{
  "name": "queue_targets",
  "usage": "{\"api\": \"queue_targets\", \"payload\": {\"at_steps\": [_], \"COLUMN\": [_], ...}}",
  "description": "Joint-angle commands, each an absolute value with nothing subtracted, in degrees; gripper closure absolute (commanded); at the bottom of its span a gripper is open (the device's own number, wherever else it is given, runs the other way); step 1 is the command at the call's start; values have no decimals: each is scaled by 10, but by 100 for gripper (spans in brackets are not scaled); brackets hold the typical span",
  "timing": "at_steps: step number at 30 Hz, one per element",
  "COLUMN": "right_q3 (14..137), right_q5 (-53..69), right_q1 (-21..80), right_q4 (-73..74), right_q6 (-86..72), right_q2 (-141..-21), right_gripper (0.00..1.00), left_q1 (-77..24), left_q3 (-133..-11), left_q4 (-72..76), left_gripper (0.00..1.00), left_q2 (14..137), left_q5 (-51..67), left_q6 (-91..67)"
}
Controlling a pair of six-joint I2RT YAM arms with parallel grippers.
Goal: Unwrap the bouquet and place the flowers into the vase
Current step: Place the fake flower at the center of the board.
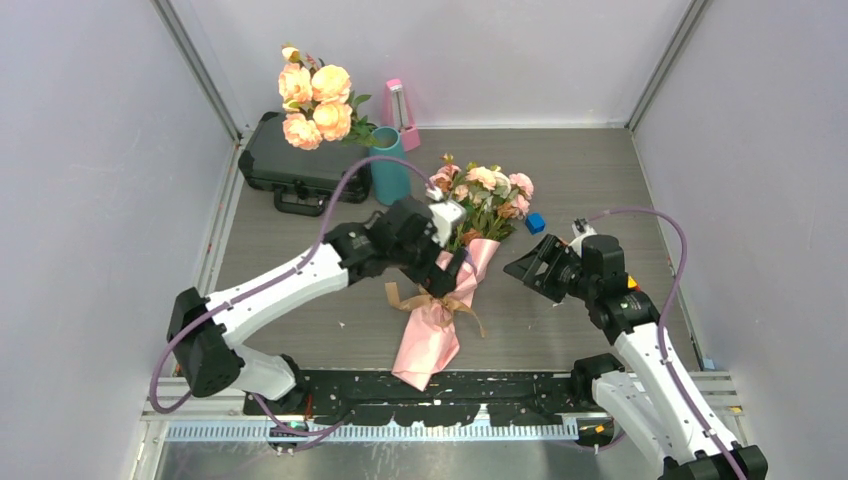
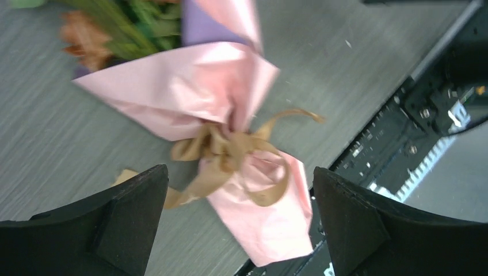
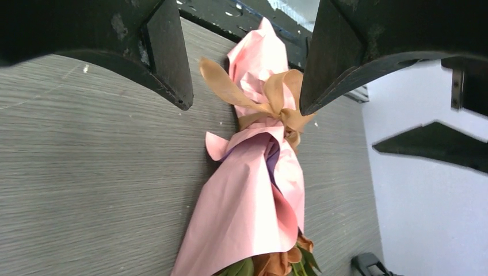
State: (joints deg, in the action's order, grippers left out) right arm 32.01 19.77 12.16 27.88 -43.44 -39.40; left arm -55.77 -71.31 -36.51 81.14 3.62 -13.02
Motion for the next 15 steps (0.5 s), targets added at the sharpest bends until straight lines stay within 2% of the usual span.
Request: {"api": "queue_targets", "payload": {"at_steps": [1,6,15], "right_q3": [299,275,271], "right_q5": [248,255,131], "right_q1": [125,151,288], "right_q4": [205,138,58], "right_q6": [-504,-542,-581], "right_q2": [-402,-440,-506], "right_gripper": [27,27,28], "left_q1": [-452,-394,-391], "left_q3": [-683,-656,-670], "left_q4": [-339,-316,-335], "left_gripper": [0,0,0], "left_q2": [782,794,830], "left_q5": [117,161,187], "left_q6": [-127,-129,-138]}}
